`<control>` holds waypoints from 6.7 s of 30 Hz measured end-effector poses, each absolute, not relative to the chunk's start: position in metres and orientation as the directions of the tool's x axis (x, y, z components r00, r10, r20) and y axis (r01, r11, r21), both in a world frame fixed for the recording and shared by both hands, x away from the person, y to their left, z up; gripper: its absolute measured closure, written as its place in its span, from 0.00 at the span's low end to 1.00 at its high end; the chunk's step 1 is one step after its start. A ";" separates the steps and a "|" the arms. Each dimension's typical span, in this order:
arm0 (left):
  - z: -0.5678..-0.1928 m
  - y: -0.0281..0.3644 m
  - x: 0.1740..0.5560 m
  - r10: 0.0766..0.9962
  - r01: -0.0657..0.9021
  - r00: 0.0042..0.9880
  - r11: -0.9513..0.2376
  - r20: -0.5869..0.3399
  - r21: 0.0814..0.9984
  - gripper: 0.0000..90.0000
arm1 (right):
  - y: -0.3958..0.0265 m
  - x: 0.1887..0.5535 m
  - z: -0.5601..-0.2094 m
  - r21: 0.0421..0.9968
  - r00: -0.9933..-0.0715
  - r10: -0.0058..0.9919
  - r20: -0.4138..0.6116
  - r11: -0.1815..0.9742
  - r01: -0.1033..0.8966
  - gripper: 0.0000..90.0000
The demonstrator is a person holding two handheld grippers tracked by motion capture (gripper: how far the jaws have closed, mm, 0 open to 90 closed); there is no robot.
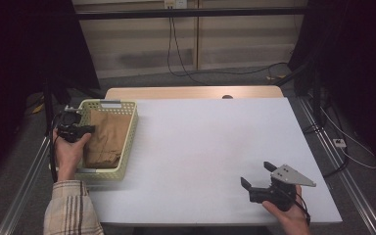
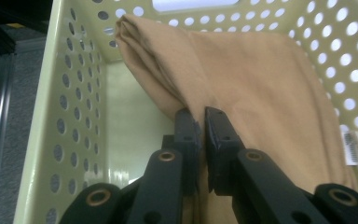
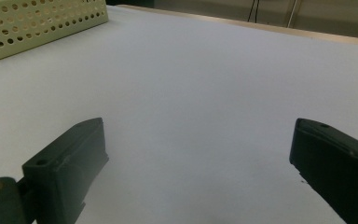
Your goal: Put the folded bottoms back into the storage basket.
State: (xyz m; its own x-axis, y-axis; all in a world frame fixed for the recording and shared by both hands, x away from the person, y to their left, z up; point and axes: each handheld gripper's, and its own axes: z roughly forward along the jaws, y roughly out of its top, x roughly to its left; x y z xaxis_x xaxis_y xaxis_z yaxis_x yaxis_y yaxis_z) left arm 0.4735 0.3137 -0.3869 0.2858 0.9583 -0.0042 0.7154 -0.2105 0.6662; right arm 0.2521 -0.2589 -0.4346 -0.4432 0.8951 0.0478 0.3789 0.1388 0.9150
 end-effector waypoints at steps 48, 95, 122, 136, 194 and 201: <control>-0.389 0.317 0.475 0.974 0.718 0.217 -0.119 -0.058 0.686 0.39 | -0.260 0.252 -0.434 0.916 -0.443 0.895 0.047 0.139 0.377 0.04; -0.374 0.301 0.445 0.918 0.608 0.392 -0.207 -0.063 0.767 0.06 | -0.264 0.253 -0.435 0.915 -0.425 0.902 0.068 0.113 0.386 0.04; -0.368 0.296 0.392 0.871 0.503 0.492 -0.269 -0.016 0.821 0.06 | -0.262 0.250 -0.434 0.916 -0.420 0.906 0.058 0.119 0.384 0.04; -0.380 0.302 0.374 0.871 0.504 0.489 -0.243 -0.042 0.829 0.06 | -0.263 0.252 -0.434 0.915 -0.411 0.909 0.071 0.104 0.389 0.04; -0.404 0.172 0.339 0.681 0.410 0.730 -0.365 -0.060 0.836 0.06 | -0.266 0.254 -0.435 0.910 -0.408 0.905 0.119 0.065 0.409 0.04; -0.418 0.164 0.331 0.663 0.398 0.746 -0.361 -0.068 0.844 0.06 | -0.266 0.253 -0.435 0.912 -0.409 0.904 0.120 0.062 0.405 0.04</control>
